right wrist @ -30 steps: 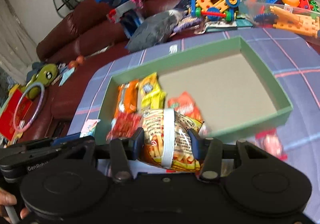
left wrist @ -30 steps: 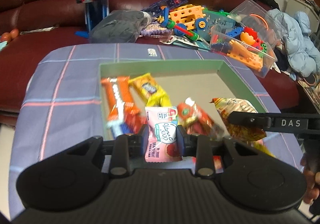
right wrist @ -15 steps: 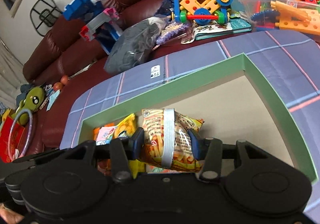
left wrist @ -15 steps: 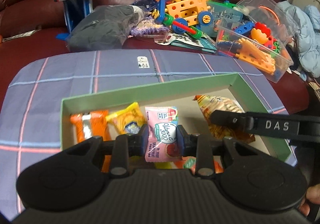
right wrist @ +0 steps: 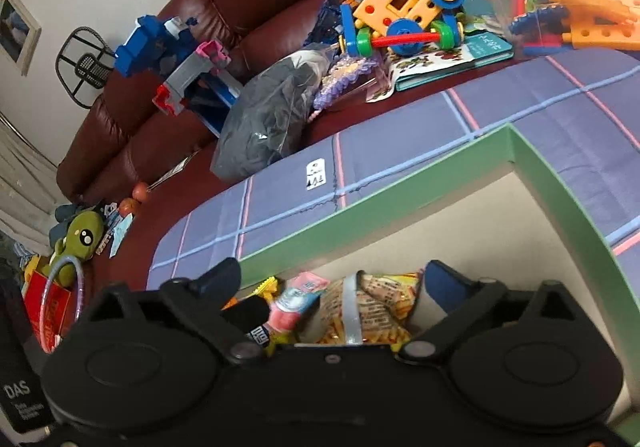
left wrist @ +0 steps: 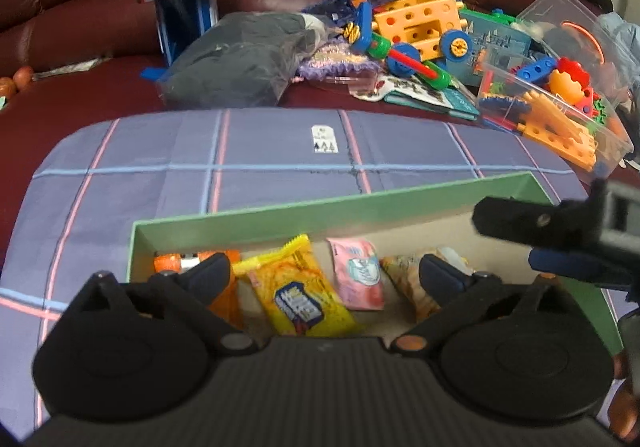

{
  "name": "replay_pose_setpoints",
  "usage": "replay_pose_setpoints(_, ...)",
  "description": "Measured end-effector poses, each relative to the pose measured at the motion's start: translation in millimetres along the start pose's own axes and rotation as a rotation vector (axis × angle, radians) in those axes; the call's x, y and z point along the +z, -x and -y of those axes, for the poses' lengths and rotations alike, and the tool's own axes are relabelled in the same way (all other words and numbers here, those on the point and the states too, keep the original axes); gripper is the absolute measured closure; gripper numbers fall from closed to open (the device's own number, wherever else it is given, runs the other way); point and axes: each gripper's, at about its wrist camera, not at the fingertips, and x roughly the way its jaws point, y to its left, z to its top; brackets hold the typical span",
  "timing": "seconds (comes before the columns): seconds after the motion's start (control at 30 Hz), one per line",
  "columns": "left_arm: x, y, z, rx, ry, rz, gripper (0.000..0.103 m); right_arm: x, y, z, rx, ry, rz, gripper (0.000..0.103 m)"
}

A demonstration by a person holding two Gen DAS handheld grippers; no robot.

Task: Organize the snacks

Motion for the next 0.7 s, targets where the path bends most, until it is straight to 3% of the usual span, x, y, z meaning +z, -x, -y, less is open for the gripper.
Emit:
replay_pose_setpoints(0.37,-28,35,6,-0.073,-0.001,-0.023,0.0,-17,38,16,-0.021,-0.064,-0.004,0.0)
replay_pose_setpoints(0.7,-69,83,21,-0.148,-0.048,-0.044,0.0,-55,93,27,-0.038,-0.085,-0.007,0.0)
